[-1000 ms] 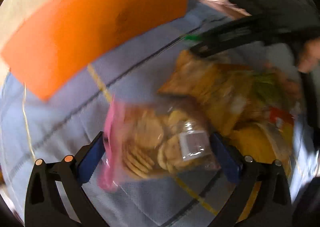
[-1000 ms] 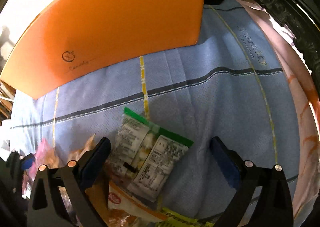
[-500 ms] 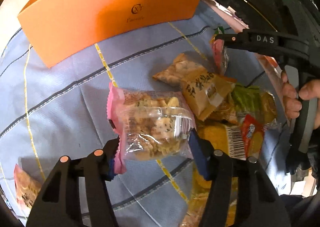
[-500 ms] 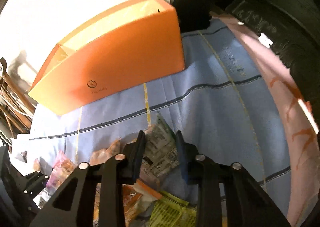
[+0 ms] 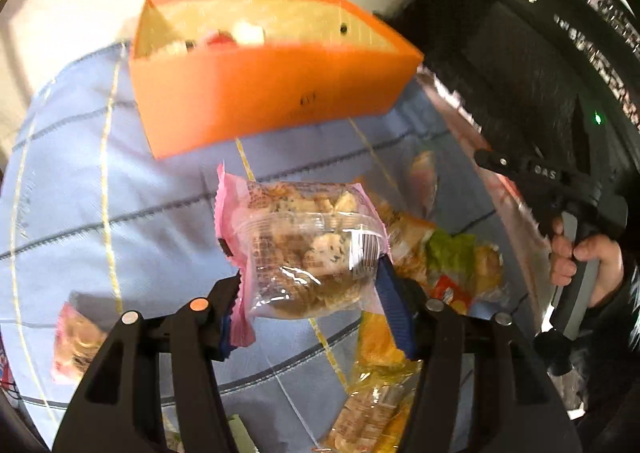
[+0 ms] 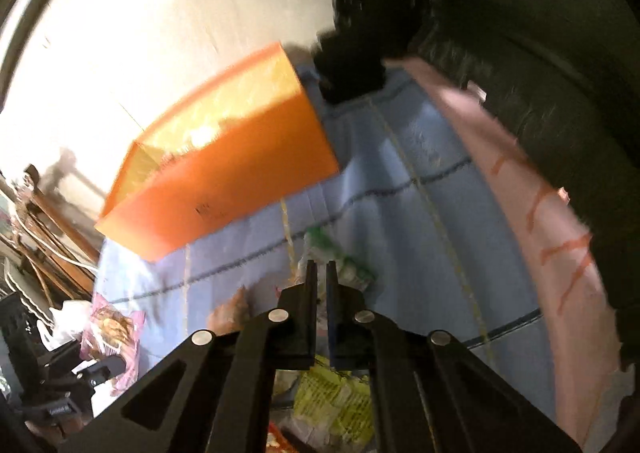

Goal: Organize snacks
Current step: 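Grasp a pink-edged cookie bag with the left gripper while the right gripper grasps a white-green pack, then drop the cookie bag and white-green pack into the orange box with both grippers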

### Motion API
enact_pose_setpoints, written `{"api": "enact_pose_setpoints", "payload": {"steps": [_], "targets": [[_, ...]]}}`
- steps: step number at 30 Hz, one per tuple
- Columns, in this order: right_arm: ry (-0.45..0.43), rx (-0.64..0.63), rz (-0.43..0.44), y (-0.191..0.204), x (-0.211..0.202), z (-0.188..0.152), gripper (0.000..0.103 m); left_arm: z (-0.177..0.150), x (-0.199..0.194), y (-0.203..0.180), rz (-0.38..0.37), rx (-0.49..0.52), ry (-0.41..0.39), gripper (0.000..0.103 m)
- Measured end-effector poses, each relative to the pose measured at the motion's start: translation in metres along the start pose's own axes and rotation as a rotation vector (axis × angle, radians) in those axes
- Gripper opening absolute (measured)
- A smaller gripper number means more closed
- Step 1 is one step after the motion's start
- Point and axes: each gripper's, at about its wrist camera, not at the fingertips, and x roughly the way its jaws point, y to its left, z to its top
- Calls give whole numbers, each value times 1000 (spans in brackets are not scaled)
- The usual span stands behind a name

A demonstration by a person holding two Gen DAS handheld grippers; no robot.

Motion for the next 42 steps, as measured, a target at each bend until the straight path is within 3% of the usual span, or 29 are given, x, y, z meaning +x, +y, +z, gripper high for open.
{"api": "enact_pose_setpoints", "payload": {"steps": [4,7,10,16,19,20,21,22,23,27,33,36,40,42], "targets": [[-81,23,56,1,-32,16,3,17,-25,0,15,-14,-72,57],[-91,-91,43,14,-37,23,8,25,-37,4,19,-19,-128,57],[-36,-166,-76,24,-11,6,100,28,-34,12,15,-64,-116,57],[49,-165,-341,37,75,-33,99,22,-19,23,34,-122,-83,57],[49,-167,-415,44,103,-37,99,19,-14,32,38,-153,-78,57],[48,-167,-414,45,108,-37,96,18,-13,35,41,-162,-77,57],[89,-163,-427,44,115,-37,84,18,-13,37,43,-171,-74,57],[99,-146,-409,43,115,-35,73,19,-12,40,45,-182,-69,57],[111,-135,-405,42,112,-33,68,19,-10,43,43,-187,-61,57],[64,-188,-399,43,86,-30,67,19,-6,47,54,-195,-38,57],[17,-102,-300,25,34,-14,67,24,-3,38,49,-184,-24,57],[-71,-150,-268,44,4,13,67,40,-6,33,76,-174,-37,57],[-224,-249,-176,84,-29,75,67,92,-12,20,141,-121,-118,57],[-260,-272,-135,97,-32,102,67,122,-15,13,172,-79,-162,57]]}}
